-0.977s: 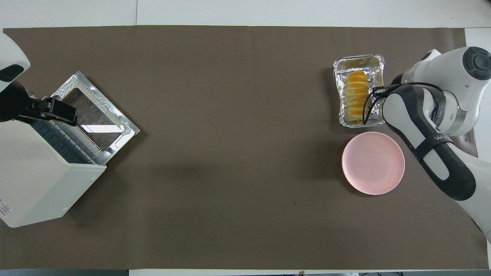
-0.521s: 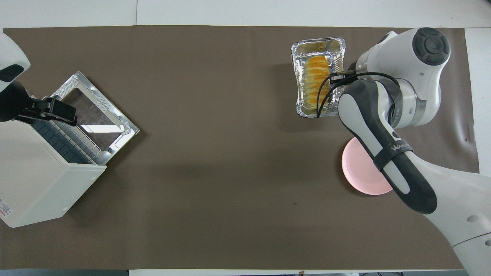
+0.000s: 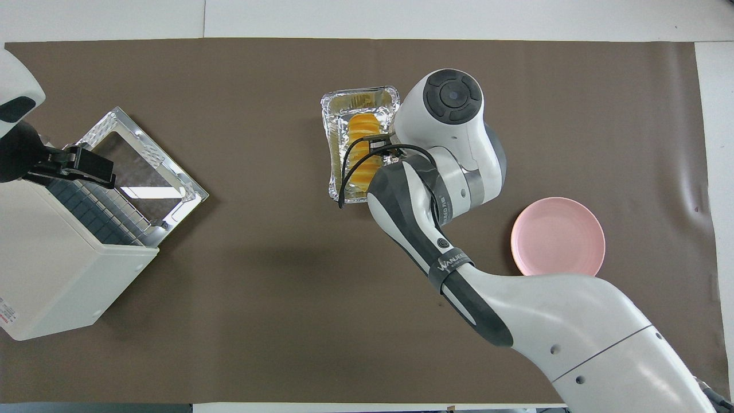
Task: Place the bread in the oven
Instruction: 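Push the foil tray with the right gripper toward the table center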
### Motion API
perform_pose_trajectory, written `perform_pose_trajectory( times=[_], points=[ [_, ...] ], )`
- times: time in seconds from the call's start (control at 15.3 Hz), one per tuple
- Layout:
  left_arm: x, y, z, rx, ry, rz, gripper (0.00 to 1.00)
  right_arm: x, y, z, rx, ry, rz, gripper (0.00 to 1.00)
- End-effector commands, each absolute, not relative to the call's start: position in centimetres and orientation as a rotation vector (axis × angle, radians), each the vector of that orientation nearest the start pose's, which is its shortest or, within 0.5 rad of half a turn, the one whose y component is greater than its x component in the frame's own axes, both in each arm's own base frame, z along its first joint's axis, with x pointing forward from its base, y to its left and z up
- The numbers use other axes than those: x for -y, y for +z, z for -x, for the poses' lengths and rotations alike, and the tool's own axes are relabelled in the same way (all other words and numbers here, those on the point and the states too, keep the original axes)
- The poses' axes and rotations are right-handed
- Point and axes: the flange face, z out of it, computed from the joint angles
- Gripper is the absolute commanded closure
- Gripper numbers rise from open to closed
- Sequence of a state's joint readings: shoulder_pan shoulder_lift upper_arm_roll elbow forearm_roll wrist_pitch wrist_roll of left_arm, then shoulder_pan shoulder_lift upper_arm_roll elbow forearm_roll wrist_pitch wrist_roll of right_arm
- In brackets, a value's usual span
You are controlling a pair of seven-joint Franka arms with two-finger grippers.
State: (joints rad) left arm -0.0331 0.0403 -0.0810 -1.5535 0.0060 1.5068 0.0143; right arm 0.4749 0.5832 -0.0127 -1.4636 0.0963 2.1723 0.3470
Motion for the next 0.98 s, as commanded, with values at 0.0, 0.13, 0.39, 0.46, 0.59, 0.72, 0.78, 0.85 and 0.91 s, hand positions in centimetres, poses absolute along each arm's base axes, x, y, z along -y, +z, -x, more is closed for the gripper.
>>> perform_pose_trajectory(
  times=[0.0, 0.13, 0.39, 0.46, 0.59, 0.72, 0.78, 0.85, 0.91],
  points=[
    [5.9, 60.6, -54.8, -0.208, 0.127, 3.147, 0.0, -33.4, 34.2, -65.4, 0.074, -0.182, 2.995, 1.0],
    [5.9, 60.7, -54.8, -0.208, 0.124, 3.147, 0.0, -35.1, 32.8, -64.4, 0.062, -0.16, 3.0, 1.0],
    [5.9, 60.7, -54.8, -0.208, 0.124, 3.147, 0.0, -35.2, 32.4, -64.2, 0.028, -0.145, 3.004, 1.0],
    [5.9, 60.6, -54.8, -0.208, 0.127, 3.147, 0.0, -35.1, 32.3, -64.2, 0.029, -0.136, 3.009, 0.93],
    [5.9, 60.6, -54.8, -0.208, 0.127, 3.147, 0.0, -34.9, 32.0, -64.0, 0.034, -0.109, 3.028, 0.52],
    [5.9, 60.7, -54.8, -0.208, 0.124, 3.147, 0.0, -34.9, 32.4, -64.0, 0.041, -0.099, 3.038, 0.26],
    [5.9, 60.7, -54.8, -0.208, 0.124, 3.147, 0.0, -34.8, 32.5, -64.0, 0.04, -0.085, 3.044, 0.0],
    [5.9, 60.6, -54.8, -0.208, 0.127, 3.147, 0.0, -34.2, 32.8, -64.2, 0.041, -0.07, 3.062, 0.0],
    [5.9, 60.7, -54.8, -0.208, 0.124, 3.147, 0.0, -33.2, 34.0, -64.7, 0.031, -0.066, 3.069, 0.0]
  ],
)
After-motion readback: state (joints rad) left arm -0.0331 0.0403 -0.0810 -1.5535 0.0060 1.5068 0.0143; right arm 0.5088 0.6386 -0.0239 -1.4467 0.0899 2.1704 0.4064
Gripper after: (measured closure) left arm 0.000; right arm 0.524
